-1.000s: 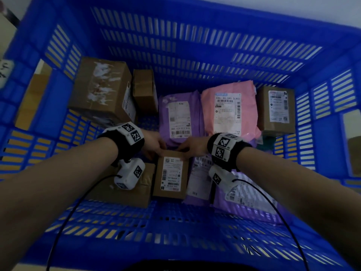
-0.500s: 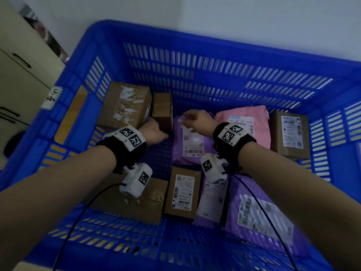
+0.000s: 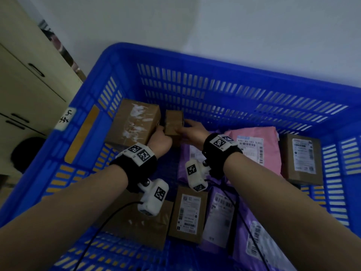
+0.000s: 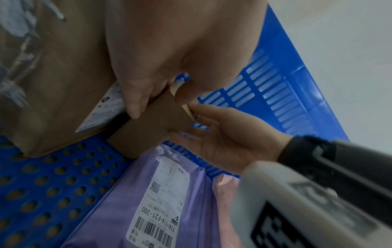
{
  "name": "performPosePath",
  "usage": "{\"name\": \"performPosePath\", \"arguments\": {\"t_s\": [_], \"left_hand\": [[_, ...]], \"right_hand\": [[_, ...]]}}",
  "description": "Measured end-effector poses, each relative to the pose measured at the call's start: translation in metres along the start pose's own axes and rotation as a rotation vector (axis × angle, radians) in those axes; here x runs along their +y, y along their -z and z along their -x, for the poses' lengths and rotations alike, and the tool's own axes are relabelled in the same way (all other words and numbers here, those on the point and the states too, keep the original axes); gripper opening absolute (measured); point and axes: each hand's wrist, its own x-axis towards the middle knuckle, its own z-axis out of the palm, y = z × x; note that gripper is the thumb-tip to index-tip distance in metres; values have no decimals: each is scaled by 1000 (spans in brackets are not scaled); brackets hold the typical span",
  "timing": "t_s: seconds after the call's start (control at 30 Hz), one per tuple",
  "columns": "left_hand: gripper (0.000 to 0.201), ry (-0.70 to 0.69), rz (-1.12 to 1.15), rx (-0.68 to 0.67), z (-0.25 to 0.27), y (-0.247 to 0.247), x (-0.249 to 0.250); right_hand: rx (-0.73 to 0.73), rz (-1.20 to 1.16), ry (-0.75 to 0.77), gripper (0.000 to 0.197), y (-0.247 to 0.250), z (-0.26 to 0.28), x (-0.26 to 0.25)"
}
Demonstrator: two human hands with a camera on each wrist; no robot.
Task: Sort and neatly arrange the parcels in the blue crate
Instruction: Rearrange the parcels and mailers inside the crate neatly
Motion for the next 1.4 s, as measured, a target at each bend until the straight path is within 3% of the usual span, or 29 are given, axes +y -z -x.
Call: {"name": "performPosePath", "arguments": {"t_s": [0.2, 0.33, 0.43, 0.53, 0.73, 0.83, 0.9, 0.97, 1.13, 1.27, 1.33, 1.4], "left_hand": [[46, 13, 72, -16, 1, 2, -2], [20, 3, 262, 16, 30, 5, 17], [44, -43, 319, 24, 44, 10, 24], [54, -96, 356, -31, 62, 15, 30], [83, -41, 457, -57, 87, 20, 30], [60, 1, 488, -109, 93, 14, 27], [45, 12, 505, -161, 98, 12, 24], [47, 19, 524, -191, 99, 14, 21], [17, -11, 566, -326, 102, 20, 17], [20, -40, 510, -450, 105, 22, 10], [14, -36, 465, -516, 105, 23, 8], [31, -15, 430, -568, 106, 25, 7]], "right_hand": [[-31, -46, 47, 47, 9, 25, 0], [-14, -23, 93, 54, 14, 43, -2], [-9, 3, 169, 54, 17, 60, -1], [-12, 38, 275, 57, 20, 76, -1], [-27, 233, 481, 66, 30, 108, 2], [-37, 324, 518, 64, 34, 118, 10], [-65, 312, 502, 60, 37, 122, 15], [-40, 230, 470, 55, 40, 122, 18], [223, -7, 389, 50, 47, 116, 22], [109, -290, 208, 65, 60, 117, 28], [55, -335, 161, 51, 68, 122, 32], [0, -369, 140, 31, 75, 126, 37]]}}
